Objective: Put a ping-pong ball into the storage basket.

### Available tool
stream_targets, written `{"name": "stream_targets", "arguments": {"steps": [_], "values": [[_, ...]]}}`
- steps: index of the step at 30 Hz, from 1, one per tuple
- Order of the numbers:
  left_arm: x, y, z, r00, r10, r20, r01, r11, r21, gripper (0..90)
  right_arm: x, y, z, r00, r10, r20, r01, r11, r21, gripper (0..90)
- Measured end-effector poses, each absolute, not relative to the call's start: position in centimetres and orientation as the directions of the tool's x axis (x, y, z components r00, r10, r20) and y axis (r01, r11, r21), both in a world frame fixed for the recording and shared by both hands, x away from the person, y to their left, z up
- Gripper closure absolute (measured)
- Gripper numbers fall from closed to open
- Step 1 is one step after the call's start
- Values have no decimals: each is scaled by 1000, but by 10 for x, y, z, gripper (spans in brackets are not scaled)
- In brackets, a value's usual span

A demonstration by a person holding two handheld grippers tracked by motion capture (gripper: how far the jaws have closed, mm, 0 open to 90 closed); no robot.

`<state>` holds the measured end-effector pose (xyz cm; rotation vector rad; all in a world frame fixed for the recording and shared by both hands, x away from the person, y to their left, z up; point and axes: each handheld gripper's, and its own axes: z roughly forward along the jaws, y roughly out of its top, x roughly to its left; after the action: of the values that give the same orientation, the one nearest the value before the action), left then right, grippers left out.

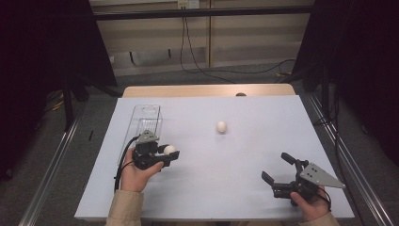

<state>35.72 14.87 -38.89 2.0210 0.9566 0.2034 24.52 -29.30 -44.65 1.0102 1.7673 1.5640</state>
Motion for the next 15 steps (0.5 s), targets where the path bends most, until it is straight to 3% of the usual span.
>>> {"name": "stream_targets", "arguments": {"steps": [15], "values": [[360, 151, -386, 685, 701, -200, 555, -324, 766, 511, 245, -293, -446, -559, 827, 63, 166, 37, 985, 15]]}}
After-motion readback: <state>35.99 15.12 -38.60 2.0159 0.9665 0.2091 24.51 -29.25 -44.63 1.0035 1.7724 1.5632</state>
